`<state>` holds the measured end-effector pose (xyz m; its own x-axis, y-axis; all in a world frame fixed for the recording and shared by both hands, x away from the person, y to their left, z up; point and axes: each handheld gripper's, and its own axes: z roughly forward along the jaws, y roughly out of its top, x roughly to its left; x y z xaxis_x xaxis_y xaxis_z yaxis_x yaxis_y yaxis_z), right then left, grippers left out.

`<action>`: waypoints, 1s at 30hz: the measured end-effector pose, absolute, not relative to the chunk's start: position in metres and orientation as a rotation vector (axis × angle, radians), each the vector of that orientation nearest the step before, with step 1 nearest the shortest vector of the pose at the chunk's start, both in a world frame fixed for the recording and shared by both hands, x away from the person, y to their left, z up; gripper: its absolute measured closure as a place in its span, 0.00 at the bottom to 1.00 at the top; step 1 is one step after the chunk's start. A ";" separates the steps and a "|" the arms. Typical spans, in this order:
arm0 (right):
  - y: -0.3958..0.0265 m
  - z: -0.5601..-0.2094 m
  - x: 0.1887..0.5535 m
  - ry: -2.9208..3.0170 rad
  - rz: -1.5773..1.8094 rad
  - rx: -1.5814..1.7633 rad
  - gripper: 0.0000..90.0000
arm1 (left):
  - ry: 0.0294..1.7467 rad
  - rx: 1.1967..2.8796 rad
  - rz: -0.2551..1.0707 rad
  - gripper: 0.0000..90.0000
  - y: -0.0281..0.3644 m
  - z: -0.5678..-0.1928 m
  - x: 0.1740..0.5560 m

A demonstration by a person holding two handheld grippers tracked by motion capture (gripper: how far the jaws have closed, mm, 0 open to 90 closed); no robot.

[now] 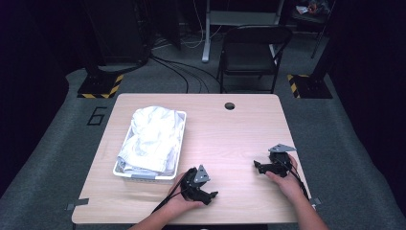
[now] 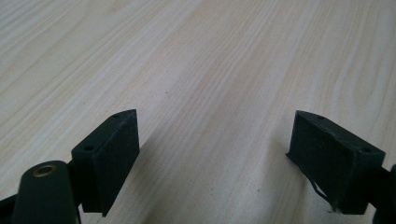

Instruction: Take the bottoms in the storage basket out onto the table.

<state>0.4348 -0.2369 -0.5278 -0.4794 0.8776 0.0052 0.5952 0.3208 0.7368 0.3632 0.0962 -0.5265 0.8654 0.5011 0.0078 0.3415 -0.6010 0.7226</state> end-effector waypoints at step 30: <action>-0.237 -0.528 0.433 2.191 0.968 1.314 0.14 | 0.751 2.104 0.230 0.14 0.125 -0.455 0.362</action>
